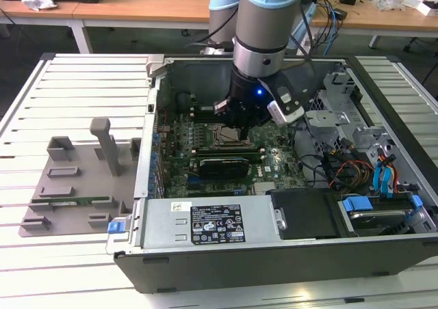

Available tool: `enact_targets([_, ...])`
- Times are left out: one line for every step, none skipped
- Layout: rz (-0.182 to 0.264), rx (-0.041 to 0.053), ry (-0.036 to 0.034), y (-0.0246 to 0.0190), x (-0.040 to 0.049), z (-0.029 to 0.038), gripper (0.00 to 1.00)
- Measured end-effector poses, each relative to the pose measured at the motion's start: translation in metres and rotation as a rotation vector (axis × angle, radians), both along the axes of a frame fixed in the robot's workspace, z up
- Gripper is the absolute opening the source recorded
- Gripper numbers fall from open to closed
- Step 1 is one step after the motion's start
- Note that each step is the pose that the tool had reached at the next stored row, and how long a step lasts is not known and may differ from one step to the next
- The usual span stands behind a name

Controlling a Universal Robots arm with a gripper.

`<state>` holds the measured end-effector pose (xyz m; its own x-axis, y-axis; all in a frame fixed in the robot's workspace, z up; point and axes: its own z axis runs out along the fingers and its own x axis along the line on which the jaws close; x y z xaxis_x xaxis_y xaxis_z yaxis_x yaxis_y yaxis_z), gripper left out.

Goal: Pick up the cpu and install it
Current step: 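Install the second cpu locking lever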

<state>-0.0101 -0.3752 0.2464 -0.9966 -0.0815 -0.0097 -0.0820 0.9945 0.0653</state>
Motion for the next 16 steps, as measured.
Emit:
enact_targets([0.000, 0.0074, 0.0000, -0.0017, -0.0038, -0.0008, 0.11])
enact_targets([0.000, 0.0118, 0.0001, -0.0023, -0.0071, -0.0013, 0.11])
enact_targets([0.000, 0.0274, 0.0001, -0.0030, -0.0145, -0.0020, 0.11])
enact_targets([0.000, 0.0388, 0.0000, -0.0041, -0.0209, -0.0031, 0.11])
enact_targets([0.000, 0.0470, 0.0000, -0.0062, -0.0257, -0.0043, 0.11])
enact_targets([0.000, 0.0547, 0.0000, -0.0086, -0.0299, -0.0060, 0.11])
enact_targets([0.000, 0.0588, -0.0001, -0.0098, -0.0322, -0.0076, 0.11])
enact_targets([0.001, 0.0608, -0.0001, -0.0106, -0.0340, -0.0096, 0.11])
enact_targets([0.001, 0.0613, 0.0000, -0.0110, -0.0352, -0.0117, 0.11])
enact_targets([0.001, 0.0614, 0.0000, -0.0109, -0.0366, -0.0140, 0.11])
enact_targets([0.001, 0.0615, 0.0000, -0.0109, -0.0387, -0.0169, 0.11])
enact_targets([0.001, 0.0614, 0.0000, -0.0110, -0.0406, -0.0195, 0.11])
enact_targets([0.001, 0.0614, 0.0000, -0.0109, -0.0414, -0.0211, 0.11])
enact_targets([0.001, 0.0615, 0.0000, -0.0109, -0.0421, -0.0228, 0.11])
enact_targets([0.002, 0.0617, 0.0000, -0.0109, -0.0443, -0.0257, 0.11])
enact_targets([0.004, 0.0637, 0.0002, -0.0110, -0.0476, -0.0282, 0.11])
